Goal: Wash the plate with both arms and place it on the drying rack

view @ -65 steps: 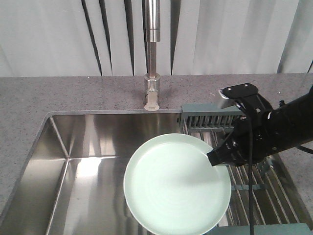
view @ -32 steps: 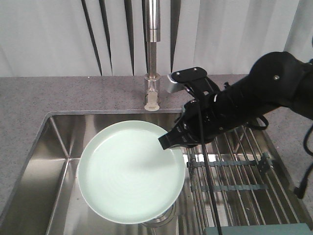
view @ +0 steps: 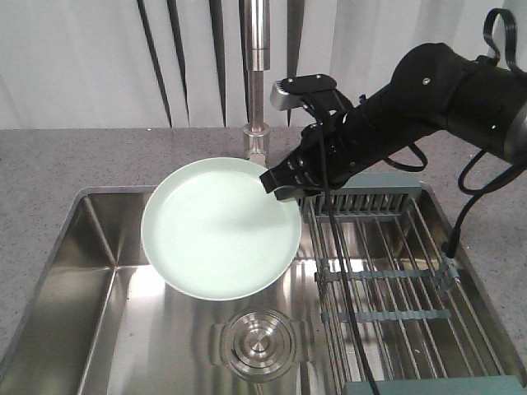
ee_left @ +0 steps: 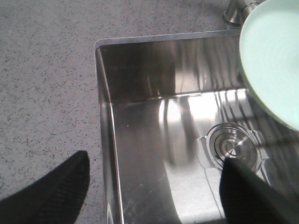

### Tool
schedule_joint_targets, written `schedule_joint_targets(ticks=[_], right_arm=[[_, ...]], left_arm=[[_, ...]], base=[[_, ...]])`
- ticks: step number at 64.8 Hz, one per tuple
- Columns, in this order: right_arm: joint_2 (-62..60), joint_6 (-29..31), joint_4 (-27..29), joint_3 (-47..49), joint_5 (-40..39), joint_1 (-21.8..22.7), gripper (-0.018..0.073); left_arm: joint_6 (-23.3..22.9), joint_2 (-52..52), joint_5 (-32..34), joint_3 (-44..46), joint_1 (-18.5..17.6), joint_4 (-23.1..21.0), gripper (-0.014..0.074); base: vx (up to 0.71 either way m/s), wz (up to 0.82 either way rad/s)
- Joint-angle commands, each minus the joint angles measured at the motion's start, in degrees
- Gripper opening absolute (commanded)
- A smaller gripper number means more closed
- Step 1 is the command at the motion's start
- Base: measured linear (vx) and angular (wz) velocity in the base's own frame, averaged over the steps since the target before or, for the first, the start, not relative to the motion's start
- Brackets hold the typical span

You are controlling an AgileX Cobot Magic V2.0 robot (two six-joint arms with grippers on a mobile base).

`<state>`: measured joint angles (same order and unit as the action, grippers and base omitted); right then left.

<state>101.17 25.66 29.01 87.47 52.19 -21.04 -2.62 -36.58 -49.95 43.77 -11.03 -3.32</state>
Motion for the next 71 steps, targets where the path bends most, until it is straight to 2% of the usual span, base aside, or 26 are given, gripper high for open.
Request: schedule_joint_targets(ticks=[1,12,25,49,71], right_arm=[[-2.6,0.1,1.4,2.1,-1.0,2.5,-0.0001],[-3.3,0.1,0.9,1.9,1.6,5.9,-0.0001],[-6.5,0.1,-0.2,1.0,2.1,7.8,-0.0001],[-17.2,1.6,0.1,-16.6,-4.2,12.0,-0.0001],[-24.1,2.3,1.9,-27.6,-6.0,11.2,-0.0001]], left_arm=[[-0.4,0.0,3.4,1.2,0.0,-0.4,0.0533],[-0.4,0.0,3.4,1.2,0.0,-0.4,0.0533],[-0.4,0.0,3.4,1.2,0.0,-0.4,0.0533],[-0.4,0.0,3.4,1.2,0.0,-0.4,0.0533],[-0.4,0.0,3.4,1.2,0.0,-0.4,0.0533]], base=[[0.00,0.00],[0.00,0.00],[0.00,0.00],[0.00,0.00],[0.00,0.00]])
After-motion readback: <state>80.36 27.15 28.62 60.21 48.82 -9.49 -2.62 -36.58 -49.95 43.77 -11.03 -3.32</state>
